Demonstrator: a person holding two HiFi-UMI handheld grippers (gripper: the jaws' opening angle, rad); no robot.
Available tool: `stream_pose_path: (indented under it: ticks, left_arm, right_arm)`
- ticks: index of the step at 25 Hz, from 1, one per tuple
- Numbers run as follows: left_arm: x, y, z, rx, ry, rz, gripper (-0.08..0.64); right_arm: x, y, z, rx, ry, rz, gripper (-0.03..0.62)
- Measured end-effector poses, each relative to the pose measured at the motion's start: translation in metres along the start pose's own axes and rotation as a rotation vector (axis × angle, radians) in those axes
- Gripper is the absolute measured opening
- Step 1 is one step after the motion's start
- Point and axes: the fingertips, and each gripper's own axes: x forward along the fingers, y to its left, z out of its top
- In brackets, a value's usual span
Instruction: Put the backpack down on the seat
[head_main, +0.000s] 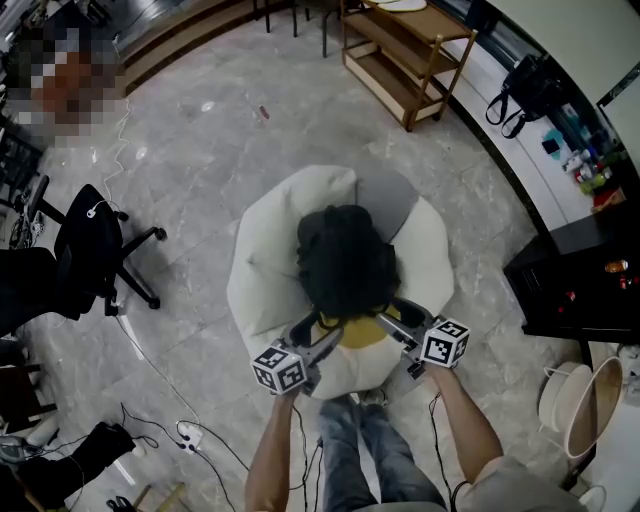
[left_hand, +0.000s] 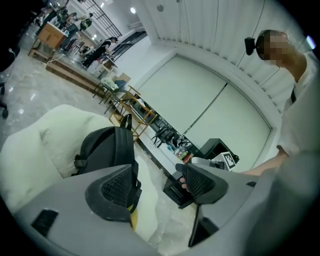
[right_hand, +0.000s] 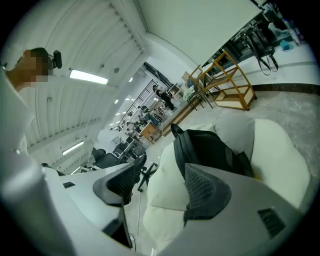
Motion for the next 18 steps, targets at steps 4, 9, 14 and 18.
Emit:
stream_pose_path:
  ticks: [4, 9, 14, 18]
  left_arm:
    - [-0.002, -0.011, -0.003, 0.003, 0.001, -0.015, 0.337]
    - [-0.009, -0.033, 0.002, 0.041, -0.002, -0.030, 0.334]
    - [-0.013, -0.072, 0.017, 0.090, -0.020, -0.054, 0.197]
    - [-0.023, -0.105, 0.034, 0.166, -0.061, -0.055, 0.048]
  right_arm:
    - [0.002, 0.014, 0.005, -0.003, -0.022, 0.012, 0.298]
    - [0.000, 0.046, 0.011, -0.056, -0.003, 0.060, 0.237]
    - [-0.024, 0.073, 0.033, -0.109, -0.050, 0.051, 0.085]
    - [-0.045, 0.103, 0.049, -0.133, -0.092, 0.084, 0.031]
